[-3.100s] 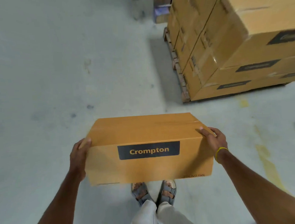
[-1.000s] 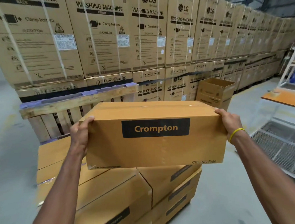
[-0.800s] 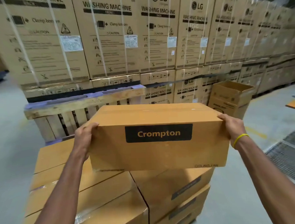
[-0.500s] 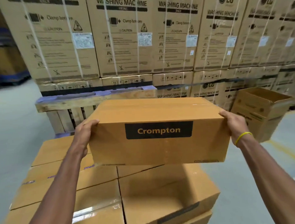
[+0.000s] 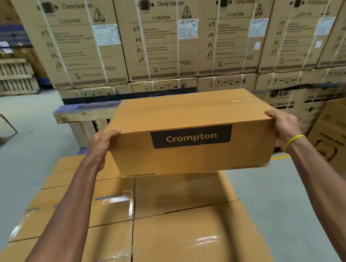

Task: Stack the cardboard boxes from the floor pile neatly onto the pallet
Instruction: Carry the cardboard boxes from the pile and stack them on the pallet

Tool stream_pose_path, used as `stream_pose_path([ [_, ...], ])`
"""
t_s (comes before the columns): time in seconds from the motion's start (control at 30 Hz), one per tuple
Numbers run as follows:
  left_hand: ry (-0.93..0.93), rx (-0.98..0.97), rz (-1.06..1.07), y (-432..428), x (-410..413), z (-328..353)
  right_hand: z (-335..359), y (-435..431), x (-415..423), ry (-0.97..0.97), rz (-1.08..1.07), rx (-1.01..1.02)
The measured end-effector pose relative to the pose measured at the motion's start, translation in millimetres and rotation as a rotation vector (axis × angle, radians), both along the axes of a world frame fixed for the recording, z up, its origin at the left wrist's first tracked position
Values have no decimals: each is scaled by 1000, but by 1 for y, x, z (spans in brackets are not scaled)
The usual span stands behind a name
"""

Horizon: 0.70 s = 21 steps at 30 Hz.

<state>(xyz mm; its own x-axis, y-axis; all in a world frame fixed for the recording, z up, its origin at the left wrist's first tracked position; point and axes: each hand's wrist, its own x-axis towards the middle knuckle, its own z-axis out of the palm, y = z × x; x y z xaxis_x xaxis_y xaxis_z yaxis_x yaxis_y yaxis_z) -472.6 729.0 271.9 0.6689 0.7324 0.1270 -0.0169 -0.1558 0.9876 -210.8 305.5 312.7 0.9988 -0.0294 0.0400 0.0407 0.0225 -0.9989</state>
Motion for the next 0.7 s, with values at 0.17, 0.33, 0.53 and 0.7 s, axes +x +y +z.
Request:
stream_pose_path([
  [0.17,59,-32,-25,36,66,-22,-20,21,59,23,72,-58],
  [0.33,134,-65,-52,73,120,-57,-48,44,117,107,170,-89],
  [0.53,293,-53,-43,103,171,-107,-110,91,185,108,238,-79],
  [0.7,420,-33,-6,123,213,-183,-202,134,235,107,310,-57],
])
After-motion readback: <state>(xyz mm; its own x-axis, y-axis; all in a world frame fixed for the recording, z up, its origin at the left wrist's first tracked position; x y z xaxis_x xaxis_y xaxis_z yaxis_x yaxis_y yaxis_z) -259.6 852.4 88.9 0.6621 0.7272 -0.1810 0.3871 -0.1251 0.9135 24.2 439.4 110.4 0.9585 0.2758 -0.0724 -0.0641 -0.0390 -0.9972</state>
